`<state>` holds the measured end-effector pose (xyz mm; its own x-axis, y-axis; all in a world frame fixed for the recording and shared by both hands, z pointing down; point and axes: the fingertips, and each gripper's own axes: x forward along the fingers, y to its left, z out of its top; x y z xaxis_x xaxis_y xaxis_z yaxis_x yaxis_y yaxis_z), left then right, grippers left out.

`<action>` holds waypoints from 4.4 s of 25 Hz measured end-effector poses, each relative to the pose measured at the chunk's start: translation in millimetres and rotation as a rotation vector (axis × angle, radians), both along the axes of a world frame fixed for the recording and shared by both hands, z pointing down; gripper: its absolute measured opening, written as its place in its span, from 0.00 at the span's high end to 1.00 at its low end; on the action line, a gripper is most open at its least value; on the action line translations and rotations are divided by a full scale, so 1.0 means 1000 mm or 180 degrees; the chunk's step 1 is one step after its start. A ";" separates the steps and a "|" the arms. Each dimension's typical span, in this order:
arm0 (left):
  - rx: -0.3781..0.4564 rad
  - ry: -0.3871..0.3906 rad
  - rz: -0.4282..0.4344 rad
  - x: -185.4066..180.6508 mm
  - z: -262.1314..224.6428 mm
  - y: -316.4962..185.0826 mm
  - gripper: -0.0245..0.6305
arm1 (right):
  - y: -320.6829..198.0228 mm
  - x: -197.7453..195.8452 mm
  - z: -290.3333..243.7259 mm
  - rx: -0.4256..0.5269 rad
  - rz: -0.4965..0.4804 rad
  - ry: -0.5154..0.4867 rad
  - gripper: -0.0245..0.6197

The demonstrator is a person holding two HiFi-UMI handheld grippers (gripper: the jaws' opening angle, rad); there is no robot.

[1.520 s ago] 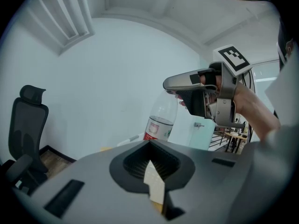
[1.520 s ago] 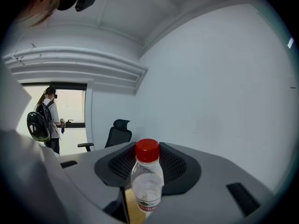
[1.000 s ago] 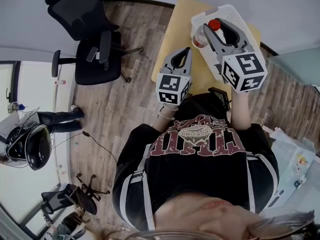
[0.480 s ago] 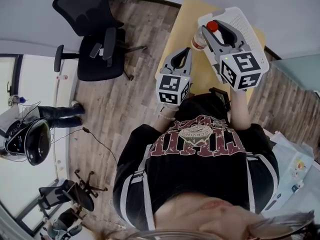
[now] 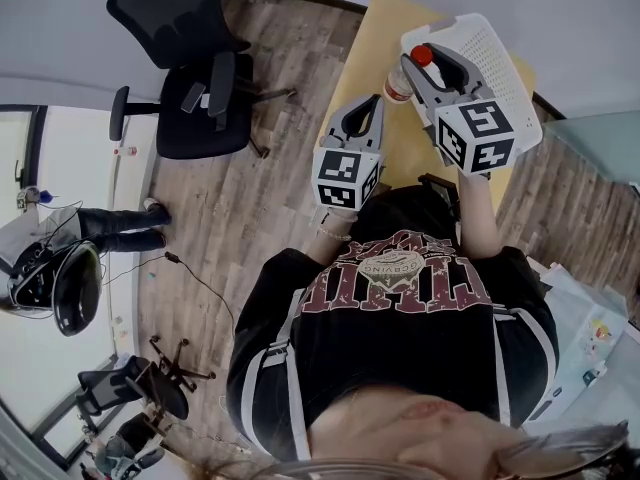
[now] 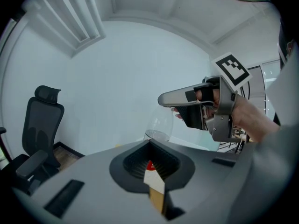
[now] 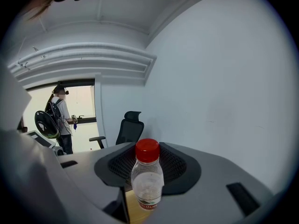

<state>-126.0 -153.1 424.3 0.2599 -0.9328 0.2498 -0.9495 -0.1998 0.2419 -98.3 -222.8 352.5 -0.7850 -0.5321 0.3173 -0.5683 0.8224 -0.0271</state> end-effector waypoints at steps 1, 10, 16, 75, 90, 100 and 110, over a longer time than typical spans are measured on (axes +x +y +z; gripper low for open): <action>-0.0001 0.0002 -0.0004 0.000 0.000 0.000 0.89 | 0.000 0.000 0.002 -0.0009 -0.0002 0.0006 0.71; -0.0020 0.0007 -0.0029 -0.005 0.003 0.002 0.89 | -0.001 -0.008 0.019 -0.0067 -0.0046 0.0084 0.71; -0.0039 0.0017 -0.0041 -0.010 0.006 0.000 0.89 | -0.001 -0.015 0.034 -0.0122 -0.0091 0.0159 0.71; -0.0186 0.0042 -0.0088 -0.032 0.025 -0.008 0.89 | -0.004 -0.030 0.163 -0.0689 0.0028 0.0389 0.71; -0.0193 0.0057 -0.0021 -0.045 0.030 -0.011 0.89 | -0.005 -0.038 0.182 -0.0694 0.0111 0.0489 0.71; -0.0162 0.0047 0.0059 -0.041 0.028 -0.010 0.89 | 0.001 -0.036 0.186 -0.0628 0.0145 0.0510 0.71; -0.0131 0.0051 0.0114 -0.036 0.026 -0.010 0.89 | 0.017 -0.038 0.183 -0.0504 0.0125 0.0589 0.71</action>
<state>-161.5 -163.1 450.2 0.2972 -0.9118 0.2833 -0.9378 -0.2231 0.2658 -136.1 -205.4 535.2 -0.6856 -0.4933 0.5354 -0.6070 0.7934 -0.0463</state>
